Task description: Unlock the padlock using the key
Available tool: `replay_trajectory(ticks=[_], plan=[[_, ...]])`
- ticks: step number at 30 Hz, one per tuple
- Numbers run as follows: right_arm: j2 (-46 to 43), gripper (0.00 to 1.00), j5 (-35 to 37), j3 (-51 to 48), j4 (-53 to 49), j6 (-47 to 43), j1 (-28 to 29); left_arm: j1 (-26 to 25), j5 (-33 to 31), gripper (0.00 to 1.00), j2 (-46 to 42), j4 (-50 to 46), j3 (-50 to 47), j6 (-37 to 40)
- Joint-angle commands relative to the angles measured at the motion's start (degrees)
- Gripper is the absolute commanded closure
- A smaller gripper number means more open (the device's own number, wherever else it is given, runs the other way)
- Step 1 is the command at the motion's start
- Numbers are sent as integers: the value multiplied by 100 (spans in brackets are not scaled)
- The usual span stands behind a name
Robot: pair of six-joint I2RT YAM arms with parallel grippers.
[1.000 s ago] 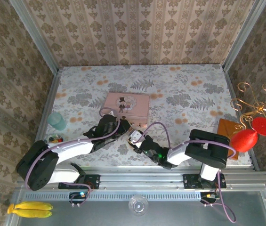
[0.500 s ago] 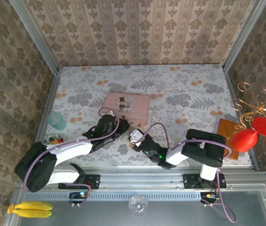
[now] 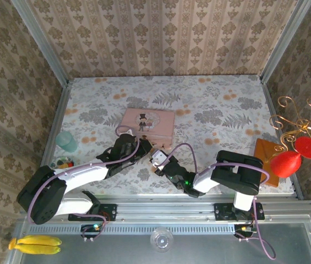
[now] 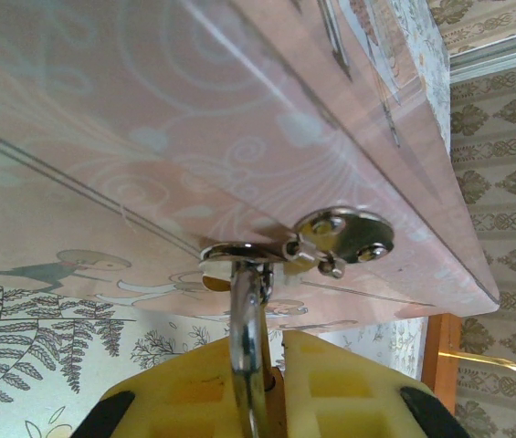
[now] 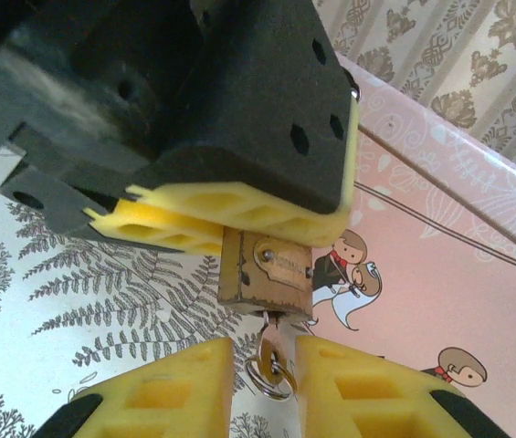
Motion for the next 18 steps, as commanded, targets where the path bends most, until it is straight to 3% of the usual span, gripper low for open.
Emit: replay_trajectory(ticks=[1,11,18], plan=[[111,74,173,158,235,10,11,-53,-23,100,-147,417,58,196],[168,85,291,145,318,130,11,-75,21,100,-75,401,154,237],[-40,92,117,186,-171,736,-15,-79,98,100,119,559,193,215]])
